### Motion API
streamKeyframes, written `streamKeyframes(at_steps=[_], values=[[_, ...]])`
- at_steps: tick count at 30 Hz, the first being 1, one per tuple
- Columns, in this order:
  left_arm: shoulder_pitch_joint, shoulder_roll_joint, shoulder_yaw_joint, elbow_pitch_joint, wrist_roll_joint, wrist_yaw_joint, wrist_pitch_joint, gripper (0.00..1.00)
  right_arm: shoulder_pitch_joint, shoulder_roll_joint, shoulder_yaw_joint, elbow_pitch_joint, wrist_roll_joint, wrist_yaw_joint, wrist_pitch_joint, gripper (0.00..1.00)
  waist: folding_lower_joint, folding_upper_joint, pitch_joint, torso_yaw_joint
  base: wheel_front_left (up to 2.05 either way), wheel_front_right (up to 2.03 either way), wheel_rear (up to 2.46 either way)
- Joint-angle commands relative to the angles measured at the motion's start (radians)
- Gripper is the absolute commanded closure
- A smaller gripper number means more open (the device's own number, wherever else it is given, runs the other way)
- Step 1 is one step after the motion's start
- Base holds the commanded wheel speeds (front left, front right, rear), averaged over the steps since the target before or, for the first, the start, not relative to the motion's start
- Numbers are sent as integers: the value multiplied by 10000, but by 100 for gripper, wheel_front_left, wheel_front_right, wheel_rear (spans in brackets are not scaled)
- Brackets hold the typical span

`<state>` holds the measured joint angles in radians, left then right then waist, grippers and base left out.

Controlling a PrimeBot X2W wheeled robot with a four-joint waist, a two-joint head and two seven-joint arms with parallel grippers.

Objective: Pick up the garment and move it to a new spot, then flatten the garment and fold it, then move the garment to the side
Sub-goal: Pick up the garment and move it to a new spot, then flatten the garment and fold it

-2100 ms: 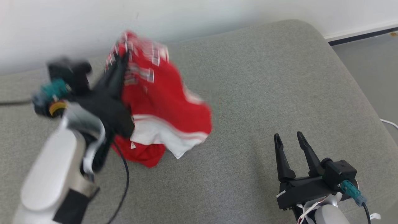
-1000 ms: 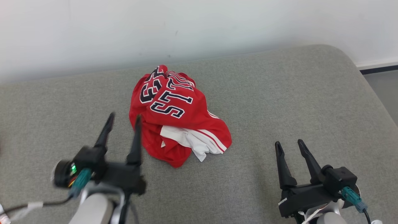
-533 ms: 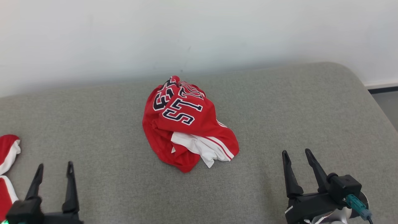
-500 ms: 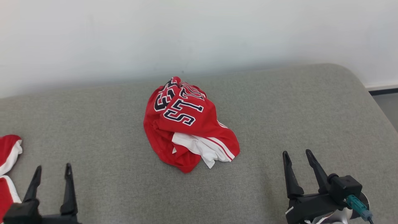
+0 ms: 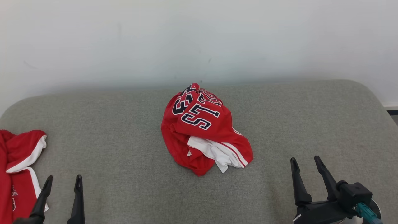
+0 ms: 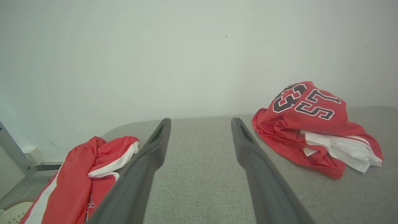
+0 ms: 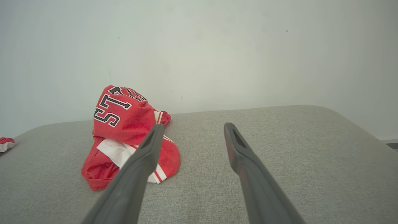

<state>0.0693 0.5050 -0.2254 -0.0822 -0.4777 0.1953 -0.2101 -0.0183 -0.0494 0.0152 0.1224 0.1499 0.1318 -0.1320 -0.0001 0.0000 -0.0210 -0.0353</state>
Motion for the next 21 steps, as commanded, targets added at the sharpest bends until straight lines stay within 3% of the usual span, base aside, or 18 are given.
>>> streamKeyframes(at_steps=[1,6,21], values=[[186,-66,21,-2,-35,65,-63,0,61,-17,-10,-43,-20,-21,0,0,1,0,-51,46,0,0,0],[386,-240,251,5,-179,245,-220,0,183,-16,-45,-147,2,-21,118,0,1,0,-124,84,0,0,0],[464,-411,364,209,-305,255,-397,0,246,-14,-108,-42,10,-22,327,0,1,0,-107,64,0,0,0]])
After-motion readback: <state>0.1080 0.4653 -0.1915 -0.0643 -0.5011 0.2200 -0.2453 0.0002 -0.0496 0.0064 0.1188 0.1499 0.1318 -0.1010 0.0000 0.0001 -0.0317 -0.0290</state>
